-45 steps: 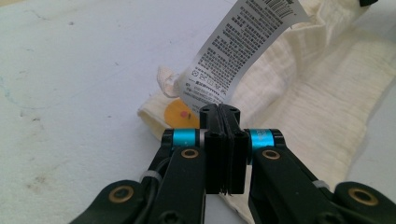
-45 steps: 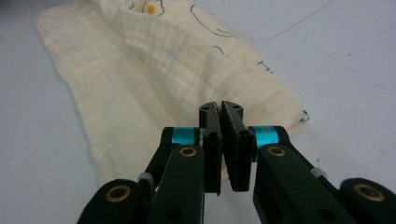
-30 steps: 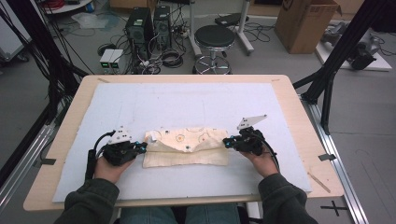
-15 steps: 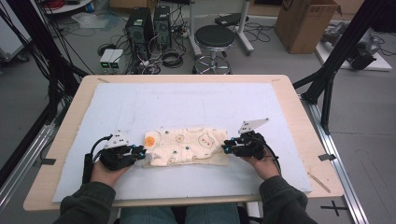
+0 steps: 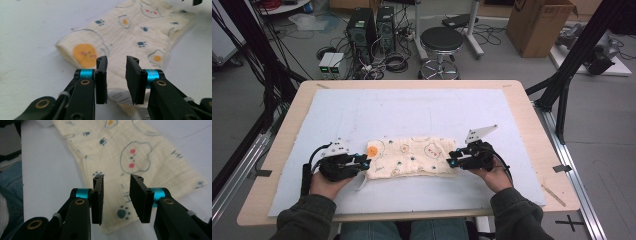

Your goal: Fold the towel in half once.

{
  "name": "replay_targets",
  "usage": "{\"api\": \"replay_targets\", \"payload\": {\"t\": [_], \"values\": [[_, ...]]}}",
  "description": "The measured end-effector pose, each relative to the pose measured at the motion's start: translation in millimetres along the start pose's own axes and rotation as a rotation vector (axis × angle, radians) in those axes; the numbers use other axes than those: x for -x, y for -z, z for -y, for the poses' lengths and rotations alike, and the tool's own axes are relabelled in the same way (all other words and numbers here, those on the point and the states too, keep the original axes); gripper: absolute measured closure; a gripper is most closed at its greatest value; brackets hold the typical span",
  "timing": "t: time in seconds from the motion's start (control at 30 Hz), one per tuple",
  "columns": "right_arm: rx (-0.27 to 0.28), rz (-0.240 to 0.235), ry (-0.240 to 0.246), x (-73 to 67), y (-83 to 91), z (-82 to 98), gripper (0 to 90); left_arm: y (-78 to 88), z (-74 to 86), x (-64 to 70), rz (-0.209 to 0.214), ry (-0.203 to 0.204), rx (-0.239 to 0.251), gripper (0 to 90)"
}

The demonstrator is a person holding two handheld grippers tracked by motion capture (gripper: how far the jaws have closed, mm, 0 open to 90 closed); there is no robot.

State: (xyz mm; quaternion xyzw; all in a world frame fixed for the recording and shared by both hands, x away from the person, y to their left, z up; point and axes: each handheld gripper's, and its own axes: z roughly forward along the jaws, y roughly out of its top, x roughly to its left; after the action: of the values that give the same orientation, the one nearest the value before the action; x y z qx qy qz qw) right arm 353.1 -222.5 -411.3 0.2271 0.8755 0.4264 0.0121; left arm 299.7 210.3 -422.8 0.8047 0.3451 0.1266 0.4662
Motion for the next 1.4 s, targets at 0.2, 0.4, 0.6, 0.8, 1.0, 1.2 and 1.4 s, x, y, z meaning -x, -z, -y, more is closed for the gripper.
{"api": "replay_targets", "payload": {"t": [0.2,0.4,0.6,0.8,1.0,1.2,1.4], "values": [[-0.079,-0.038,0.027,-7.3,-11.1,7.5,62.7,-9.5,0.3,11.4,0.087,-0.035,-0.05,67.5],[-0.118,-0.042,0.055,-9.7,-17.5,11.8,64.4,-16.3,5.3,11.8,0.129,-0.042,-0.116,65.3],[-0.136,-0.021,0.08,-10.9,-20.3,16.5,77.1,-20.0,9.3,11.8,0.113,-0.06,-0.164,68.4],[-0.131,-0.004,0.087,-11.8,-19.0,15.7,84.7,-20.2,9.5,10.3,0.099,-0.057,-0.163,76.6],[-0.105,-0.004,0.085,-12.5,-12.3,12.8,85.5,-19.7,9.3,9.8,0.089,-0.059,-0.162,81.2],[-0.086,0.001,0.1,-16.8,-5.4,6.6,85.5,-17.5,8.5,9.0,0.087,-0.047,-0.143,84.7],[-0.089,-0.007,0.114,-20.5,-4.2,4.2,85.5,-13.2,6.9,8.5,0.079,-0.035,-0.117,86.0]]}}
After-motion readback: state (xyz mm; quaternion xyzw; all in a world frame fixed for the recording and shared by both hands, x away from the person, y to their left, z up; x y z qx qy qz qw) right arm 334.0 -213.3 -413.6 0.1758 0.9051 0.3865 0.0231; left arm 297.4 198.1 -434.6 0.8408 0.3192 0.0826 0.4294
